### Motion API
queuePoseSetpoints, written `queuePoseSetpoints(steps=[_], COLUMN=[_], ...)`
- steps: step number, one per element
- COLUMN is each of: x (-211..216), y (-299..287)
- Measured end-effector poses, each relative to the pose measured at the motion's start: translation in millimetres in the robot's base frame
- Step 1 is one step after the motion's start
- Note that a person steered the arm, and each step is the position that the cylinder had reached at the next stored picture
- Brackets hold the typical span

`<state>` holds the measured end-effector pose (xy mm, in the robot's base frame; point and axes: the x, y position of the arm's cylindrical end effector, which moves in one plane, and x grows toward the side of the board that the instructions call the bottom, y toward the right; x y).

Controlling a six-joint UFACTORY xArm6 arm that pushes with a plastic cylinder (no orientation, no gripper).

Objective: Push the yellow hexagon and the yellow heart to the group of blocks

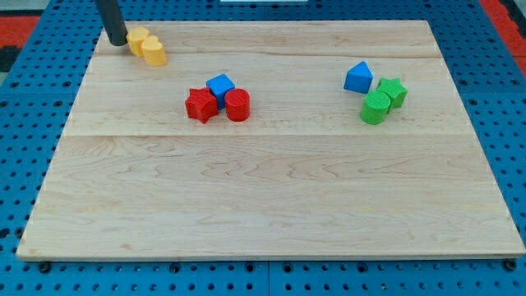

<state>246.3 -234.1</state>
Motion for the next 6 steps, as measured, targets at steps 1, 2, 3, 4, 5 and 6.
queuePoseSetpoints(steps=[1, 2, 3, 4, 5, 6], x=[-4.8, -33.1, 8.0, 68.1, 90.8, 94.6], y=[0.2, 0.3, 33.7, 72.9, 87.9, 91.9])
